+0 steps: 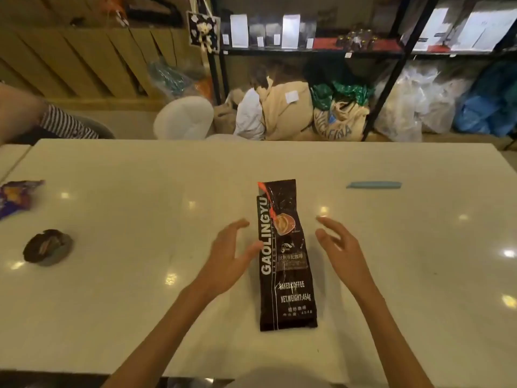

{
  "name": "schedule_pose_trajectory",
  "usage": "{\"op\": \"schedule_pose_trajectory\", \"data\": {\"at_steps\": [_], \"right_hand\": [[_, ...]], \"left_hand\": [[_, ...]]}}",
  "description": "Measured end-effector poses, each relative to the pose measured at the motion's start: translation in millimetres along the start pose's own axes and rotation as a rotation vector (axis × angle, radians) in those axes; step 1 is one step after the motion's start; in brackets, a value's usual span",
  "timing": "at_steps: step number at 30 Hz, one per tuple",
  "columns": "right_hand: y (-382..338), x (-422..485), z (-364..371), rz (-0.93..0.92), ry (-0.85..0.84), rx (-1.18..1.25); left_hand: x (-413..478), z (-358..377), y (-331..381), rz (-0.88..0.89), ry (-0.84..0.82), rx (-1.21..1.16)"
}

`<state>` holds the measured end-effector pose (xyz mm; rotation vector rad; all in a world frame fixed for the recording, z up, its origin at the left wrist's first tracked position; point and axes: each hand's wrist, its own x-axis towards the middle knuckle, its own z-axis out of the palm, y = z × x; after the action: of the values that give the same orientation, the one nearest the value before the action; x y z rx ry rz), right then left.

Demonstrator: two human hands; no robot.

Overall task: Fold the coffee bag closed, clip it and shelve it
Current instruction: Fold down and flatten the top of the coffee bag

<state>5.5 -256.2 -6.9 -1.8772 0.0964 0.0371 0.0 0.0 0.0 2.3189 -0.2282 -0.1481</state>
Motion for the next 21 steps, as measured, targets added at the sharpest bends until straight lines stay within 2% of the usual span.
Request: {"op": "schedule_pose_trajectory", "data": {"at_steps": [2,4,8,10,13,16,19,21], "right_hand": [[-7,0,12,0.078,-0.072,-0.012],[-15,0,18,0.032,-0.087,0.050],[-28,10,6,-0.162,0.036,0.258],[-29,12,4,-0.208,0.072,0.266],[-18,12,1,-0.202,0.111,0.201],[-16,12,6,-0.239,0.153,0.148],[-25,13,16,-0.295,0.138,0.154],[-24,15,13,-0.276,0.142,0.146]], "left_hand": [[1,10,13,0.004,-0.110,-0.200],[9,15,23,0.085,-0.054,-0.278],[35,-1,41,0.110,0.038,-0.621],[41,-6,45,0.145,0.044,-0.603],[45,-8,38,0.254,0.123,-0.464],[45,-4,43,0.292,0.214,-0.390],[47,5,59,0.369,0.227,-0.340],[50,4,55,0.319,0.287,-0.372]]}}
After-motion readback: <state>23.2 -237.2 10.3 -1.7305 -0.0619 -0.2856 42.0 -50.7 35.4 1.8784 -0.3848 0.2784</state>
